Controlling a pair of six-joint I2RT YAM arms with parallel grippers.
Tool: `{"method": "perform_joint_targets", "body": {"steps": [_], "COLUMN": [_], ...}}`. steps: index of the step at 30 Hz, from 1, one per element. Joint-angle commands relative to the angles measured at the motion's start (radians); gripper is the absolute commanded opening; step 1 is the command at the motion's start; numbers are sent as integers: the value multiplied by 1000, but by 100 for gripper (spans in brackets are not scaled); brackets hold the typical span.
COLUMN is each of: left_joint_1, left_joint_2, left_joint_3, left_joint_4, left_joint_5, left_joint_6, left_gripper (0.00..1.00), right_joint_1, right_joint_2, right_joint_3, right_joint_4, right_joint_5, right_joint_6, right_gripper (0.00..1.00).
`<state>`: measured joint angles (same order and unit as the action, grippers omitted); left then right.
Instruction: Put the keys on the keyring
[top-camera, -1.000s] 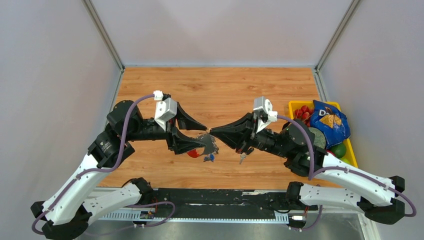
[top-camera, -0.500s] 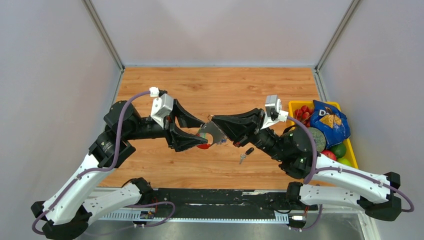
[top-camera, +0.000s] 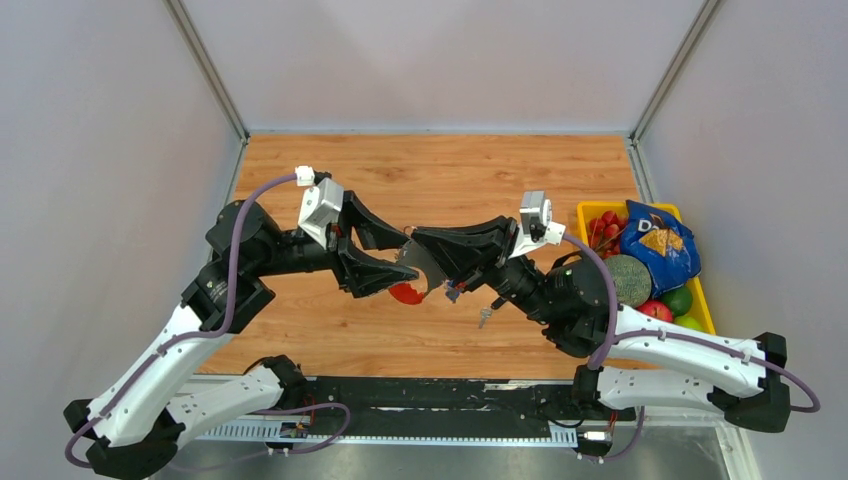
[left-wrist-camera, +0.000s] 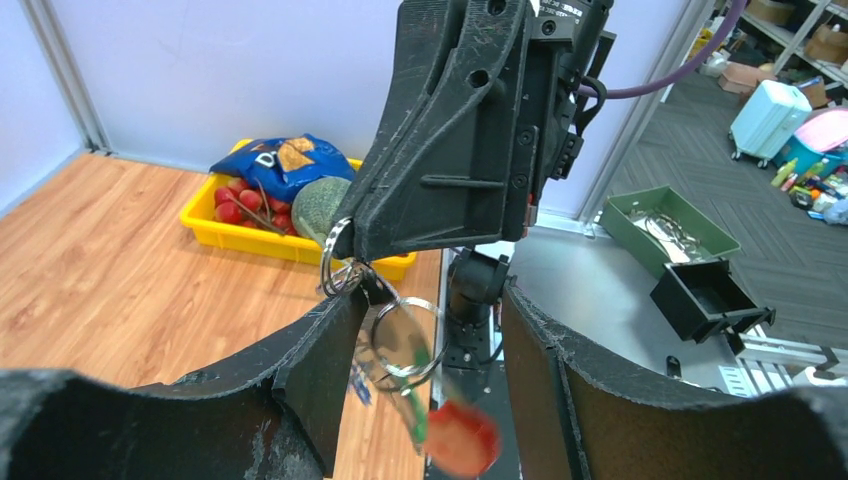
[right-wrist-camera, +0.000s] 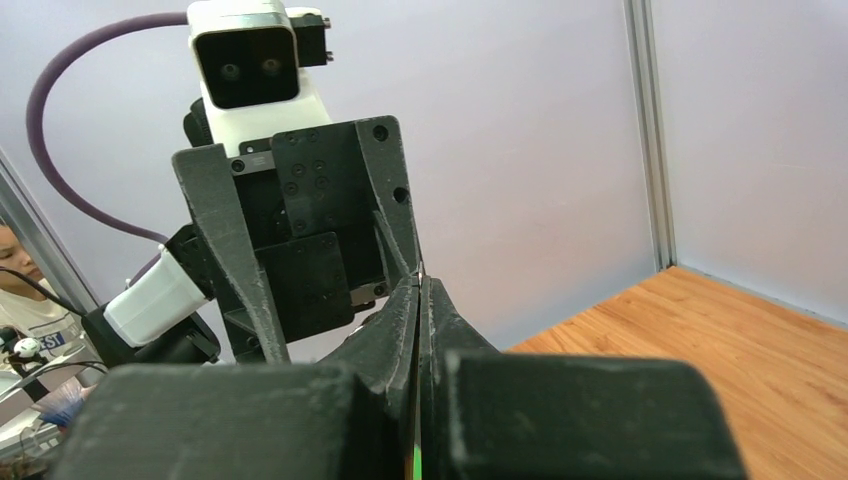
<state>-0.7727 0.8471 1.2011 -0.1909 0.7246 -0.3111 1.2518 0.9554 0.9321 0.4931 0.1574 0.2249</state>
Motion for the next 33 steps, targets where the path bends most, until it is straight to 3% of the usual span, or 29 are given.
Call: {"method": "perform_joint_targets", "body": {"steps": [1,17,25,33], "left_joint_1": [-5,-5,-4,-5], "left_joint_2": [5,-39,-96,-97], "left_joint_3": [17,88,126,142], "left_joint_4": [35,-73,11,110], "left_joint_5": [8,-53,-102,-146], "left_joint_6": [-17,28,25,70], "left_gripper": [63,73,76,78], "right_joint_1": [12,14,14,14], "right_joint_2": [-12,-66,-74,-58], "right_joint_3": [17,-20,-77,-101], "right_joint_4": [71,154,355,539], "right_joint_5": [-10,-51,-120,-305], "right_joint_6": [-9,-112,-213,-316], "right_gripper": [0,0,0,0]}}
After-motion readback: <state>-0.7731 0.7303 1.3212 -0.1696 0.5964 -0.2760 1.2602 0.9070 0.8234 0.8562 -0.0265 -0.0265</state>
